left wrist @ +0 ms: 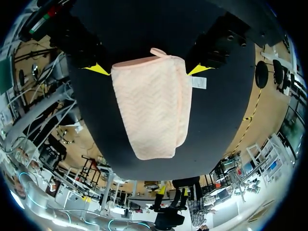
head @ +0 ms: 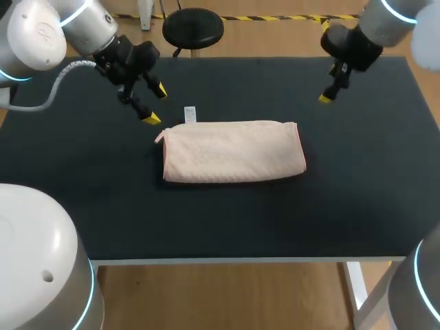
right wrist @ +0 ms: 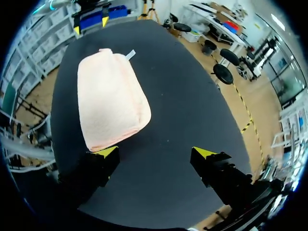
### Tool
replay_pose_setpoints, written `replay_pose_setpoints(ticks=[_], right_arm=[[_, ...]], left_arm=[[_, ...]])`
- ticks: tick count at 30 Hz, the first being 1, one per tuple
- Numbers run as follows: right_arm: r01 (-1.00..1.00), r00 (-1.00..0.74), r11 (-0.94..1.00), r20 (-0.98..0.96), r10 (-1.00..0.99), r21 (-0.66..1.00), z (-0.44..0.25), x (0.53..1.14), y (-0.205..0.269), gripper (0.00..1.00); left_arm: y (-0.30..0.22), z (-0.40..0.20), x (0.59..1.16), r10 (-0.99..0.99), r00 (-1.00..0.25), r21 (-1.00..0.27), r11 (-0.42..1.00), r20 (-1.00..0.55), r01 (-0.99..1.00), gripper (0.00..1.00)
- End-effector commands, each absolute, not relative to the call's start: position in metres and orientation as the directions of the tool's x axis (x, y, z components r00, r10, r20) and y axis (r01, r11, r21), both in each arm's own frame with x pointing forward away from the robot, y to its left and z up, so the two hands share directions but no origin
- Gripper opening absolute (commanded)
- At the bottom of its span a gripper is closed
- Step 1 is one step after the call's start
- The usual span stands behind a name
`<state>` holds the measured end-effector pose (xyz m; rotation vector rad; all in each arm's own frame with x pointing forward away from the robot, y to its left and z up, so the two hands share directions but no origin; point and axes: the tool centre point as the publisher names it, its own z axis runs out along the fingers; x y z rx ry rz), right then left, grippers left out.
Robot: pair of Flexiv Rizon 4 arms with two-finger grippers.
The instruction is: Fold the towel
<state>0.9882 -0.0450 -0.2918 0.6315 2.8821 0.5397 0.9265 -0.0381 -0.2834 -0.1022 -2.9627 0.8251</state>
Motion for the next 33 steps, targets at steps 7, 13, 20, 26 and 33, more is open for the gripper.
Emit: replay_pose_setpoints(ticks=[7,13,20,26,33], right_arm=[[0.760,-0.569,0.217,0.466,0.678,0.613,-0.300,0.980,-0.047,1.00],[0.774,-0.550,0.184,0.499,0.669,0.607,-0.305,0.980,-0.049,1.00],[0.883,-0.331,-0.126,0.790,0.516,0.452,-0.322,0.950,-0.028,1.00],[0.910,-0.267,-0.141,0.812,0.519,0.389,-0.346,0.923,-0.009,1.00],[0.939,-0.232,-0.093,0.813,0.535,0.330,-0.373,0.906,0.006,1.00]], left_arm=[[-0.038,-0.284,0.927,0.083,-0.996,-0.520,0.853,0.044,0.048,1.00],[-0.038,-0.284,0.927,0.083,-0.996,-0.520,0.853,0.044,0.048,1.00],[-0.038,-0.284,0.927,0.083,-0.996,-0.520,0.853,0.044,0.048,1.00],[-0.038,-0.284,0.927,0.083,-0.996,-0.520,0.853,0.044,0.048,1.00],[-0.038,-0.284,0.927,0.083,-0.996,-0.520,0.853,0.044,0.048,1.00]])
